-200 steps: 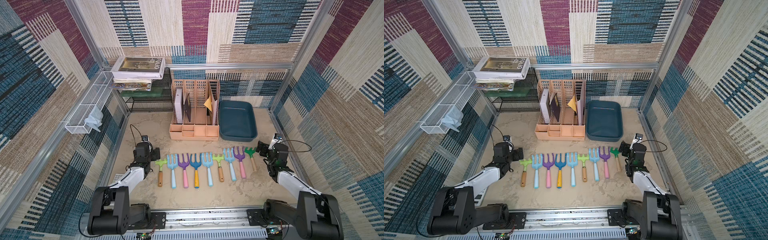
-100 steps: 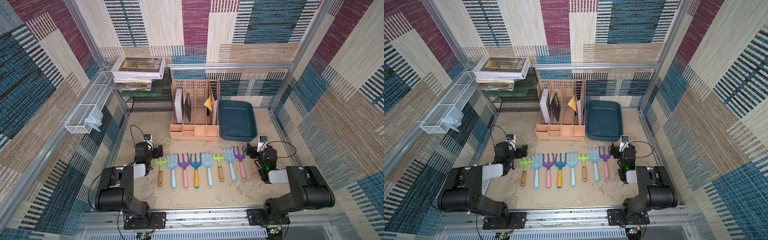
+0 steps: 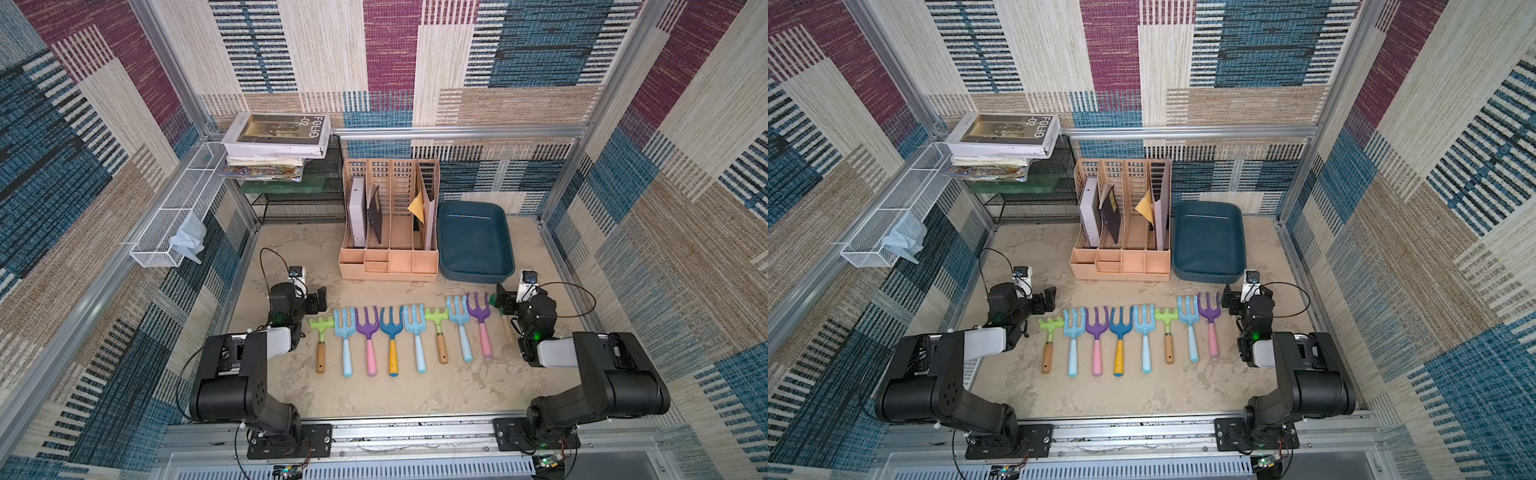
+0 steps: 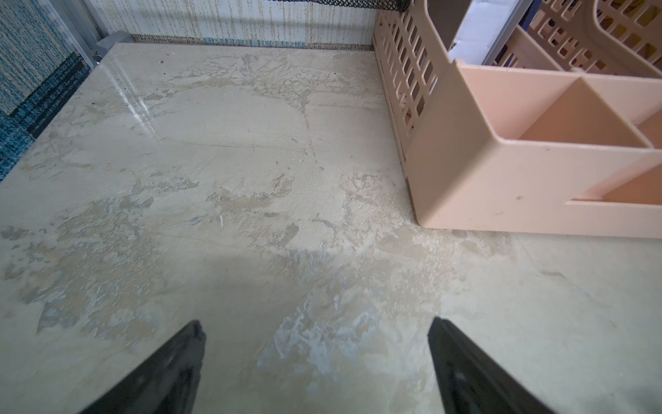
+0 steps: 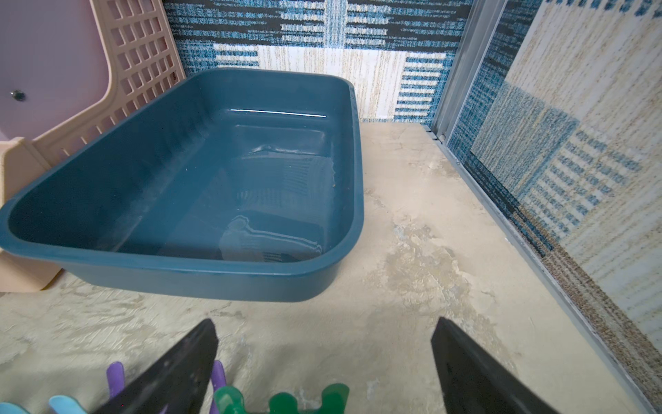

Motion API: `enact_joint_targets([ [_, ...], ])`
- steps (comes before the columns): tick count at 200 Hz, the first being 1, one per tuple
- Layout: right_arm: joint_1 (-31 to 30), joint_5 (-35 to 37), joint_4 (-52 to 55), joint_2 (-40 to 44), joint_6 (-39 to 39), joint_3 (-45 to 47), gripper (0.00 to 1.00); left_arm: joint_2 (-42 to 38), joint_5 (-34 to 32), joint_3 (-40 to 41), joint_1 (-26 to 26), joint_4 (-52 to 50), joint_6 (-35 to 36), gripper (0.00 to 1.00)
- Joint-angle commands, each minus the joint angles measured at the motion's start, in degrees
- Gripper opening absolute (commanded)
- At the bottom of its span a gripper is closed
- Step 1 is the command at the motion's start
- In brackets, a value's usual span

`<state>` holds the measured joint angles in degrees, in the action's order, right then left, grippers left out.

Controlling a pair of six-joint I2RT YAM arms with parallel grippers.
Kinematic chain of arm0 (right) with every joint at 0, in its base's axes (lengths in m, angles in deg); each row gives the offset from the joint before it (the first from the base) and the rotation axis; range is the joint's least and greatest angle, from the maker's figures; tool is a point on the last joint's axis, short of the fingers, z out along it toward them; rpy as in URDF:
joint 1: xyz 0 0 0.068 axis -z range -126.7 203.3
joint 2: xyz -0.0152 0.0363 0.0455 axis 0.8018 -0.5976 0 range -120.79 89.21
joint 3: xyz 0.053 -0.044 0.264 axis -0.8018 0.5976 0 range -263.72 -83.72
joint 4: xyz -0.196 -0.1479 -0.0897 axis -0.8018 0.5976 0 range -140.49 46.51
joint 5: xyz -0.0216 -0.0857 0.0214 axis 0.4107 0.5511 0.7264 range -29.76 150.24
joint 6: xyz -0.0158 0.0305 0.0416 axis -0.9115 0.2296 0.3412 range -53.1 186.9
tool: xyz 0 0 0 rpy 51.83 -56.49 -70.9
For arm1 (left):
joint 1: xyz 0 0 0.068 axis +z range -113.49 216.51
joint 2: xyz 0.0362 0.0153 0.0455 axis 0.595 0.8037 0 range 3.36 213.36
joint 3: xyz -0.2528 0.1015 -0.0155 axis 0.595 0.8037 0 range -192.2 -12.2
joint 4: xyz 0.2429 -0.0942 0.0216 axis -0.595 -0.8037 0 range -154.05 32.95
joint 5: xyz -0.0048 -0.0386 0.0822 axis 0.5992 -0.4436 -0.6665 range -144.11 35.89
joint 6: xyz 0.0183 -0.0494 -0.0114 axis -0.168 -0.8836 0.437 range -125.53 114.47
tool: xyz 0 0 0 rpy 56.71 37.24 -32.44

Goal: Take the hand rake out of the storage box
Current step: Reset both arms

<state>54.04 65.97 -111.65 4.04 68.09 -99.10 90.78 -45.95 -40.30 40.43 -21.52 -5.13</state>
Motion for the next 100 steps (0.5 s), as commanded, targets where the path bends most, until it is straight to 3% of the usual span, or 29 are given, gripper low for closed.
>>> enact_joint_targets([
  [1,0.0,0.1,-2.1,0.1,-0.1,0.0,0.96,-0.1,0.5,0.0,0.0,1.6,0.5,0.99],
  [100,0.1,-0.2,-1.8,-0.1,0.0,-0.3,0.96,-0.2,0.5,0.0,0.0,1.6,0.5,0.99],
])
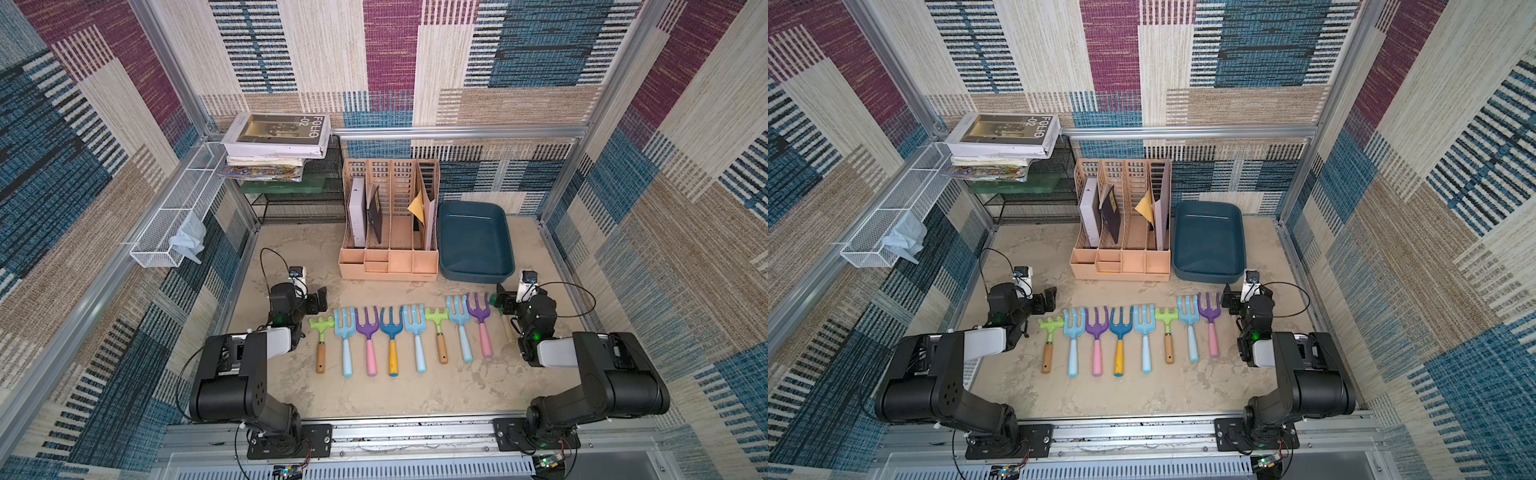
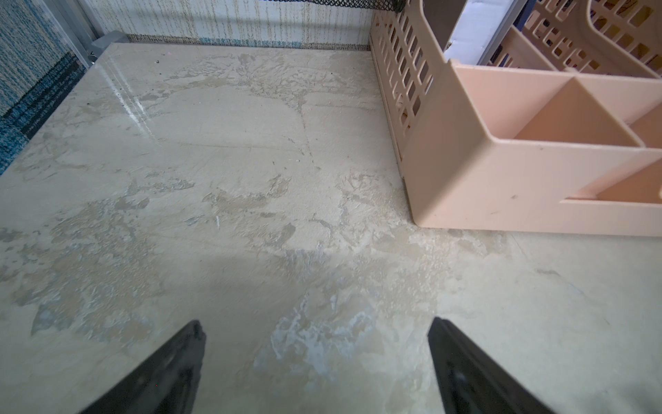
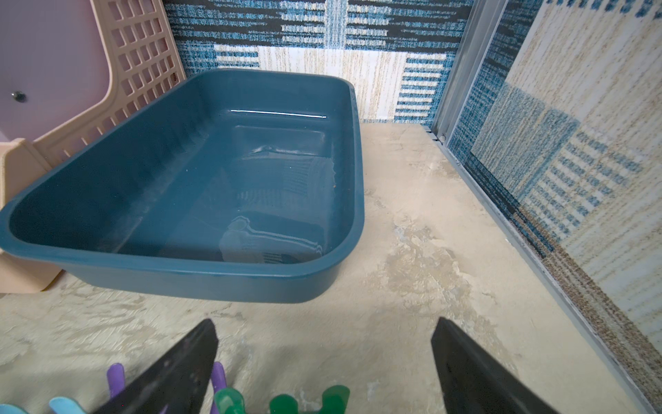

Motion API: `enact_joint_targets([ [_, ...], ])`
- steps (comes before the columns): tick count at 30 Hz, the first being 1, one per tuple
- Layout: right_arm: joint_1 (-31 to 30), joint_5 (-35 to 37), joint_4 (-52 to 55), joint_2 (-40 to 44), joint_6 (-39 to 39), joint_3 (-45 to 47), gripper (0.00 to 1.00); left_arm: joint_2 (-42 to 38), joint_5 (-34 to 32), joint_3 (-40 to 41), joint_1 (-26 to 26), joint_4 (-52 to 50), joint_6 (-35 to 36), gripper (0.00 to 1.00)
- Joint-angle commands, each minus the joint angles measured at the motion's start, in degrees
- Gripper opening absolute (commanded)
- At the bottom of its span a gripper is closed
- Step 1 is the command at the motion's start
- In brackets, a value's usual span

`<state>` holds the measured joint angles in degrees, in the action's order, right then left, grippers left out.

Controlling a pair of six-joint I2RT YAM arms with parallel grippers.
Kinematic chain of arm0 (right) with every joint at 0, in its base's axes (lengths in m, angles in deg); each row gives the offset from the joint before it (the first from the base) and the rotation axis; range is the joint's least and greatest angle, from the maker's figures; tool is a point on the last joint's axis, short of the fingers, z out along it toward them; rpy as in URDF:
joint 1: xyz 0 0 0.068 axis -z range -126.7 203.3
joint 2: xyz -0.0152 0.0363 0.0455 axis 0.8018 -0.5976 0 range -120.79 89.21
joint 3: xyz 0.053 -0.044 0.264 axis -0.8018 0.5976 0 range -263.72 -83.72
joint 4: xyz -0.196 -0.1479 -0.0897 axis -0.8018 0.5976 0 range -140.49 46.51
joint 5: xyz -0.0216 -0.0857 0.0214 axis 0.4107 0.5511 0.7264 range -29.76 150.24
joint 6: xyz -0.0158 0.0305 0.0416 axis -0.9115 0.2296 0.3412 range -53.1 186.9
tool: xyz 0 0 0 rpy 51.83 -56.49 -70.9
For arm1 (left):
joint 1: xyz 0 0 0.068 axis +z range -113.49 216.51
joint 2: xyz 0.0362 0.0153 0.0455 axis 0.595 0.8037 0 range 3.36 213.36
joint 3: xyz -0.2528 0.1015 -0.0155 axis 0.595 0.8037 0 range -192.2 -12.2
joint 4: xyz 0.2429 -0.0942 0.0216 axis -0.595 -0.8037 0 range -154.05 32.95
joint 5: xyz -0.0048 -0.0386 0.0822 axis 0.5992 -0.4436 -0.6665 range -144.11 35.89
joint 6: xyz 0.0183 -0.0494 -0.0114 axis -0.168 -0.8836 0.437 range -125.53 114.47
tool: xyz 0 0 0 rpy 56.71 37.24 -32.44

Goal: Take the hand rake out of the storage box
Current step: Reset both arms

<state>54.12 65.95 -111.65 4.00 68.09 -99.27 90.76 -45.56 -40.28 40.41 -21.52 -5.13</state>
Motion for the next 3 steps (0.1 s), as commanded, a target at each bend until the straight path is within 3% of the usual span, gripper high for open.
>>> enact_joint_targets([
  [1,-0.1,-0.1,-1.8,0.0,-0.1,-0.1,0.95,-0.1,0.1,0.0,0.1,1.6,0.5,0.99],
  [3,-0.1,-0.1,-1.9,0.2,-0.1,0.1,0.96,-0.2,0.2,-0.1,0.1,1.6,0.5,0.99],
])
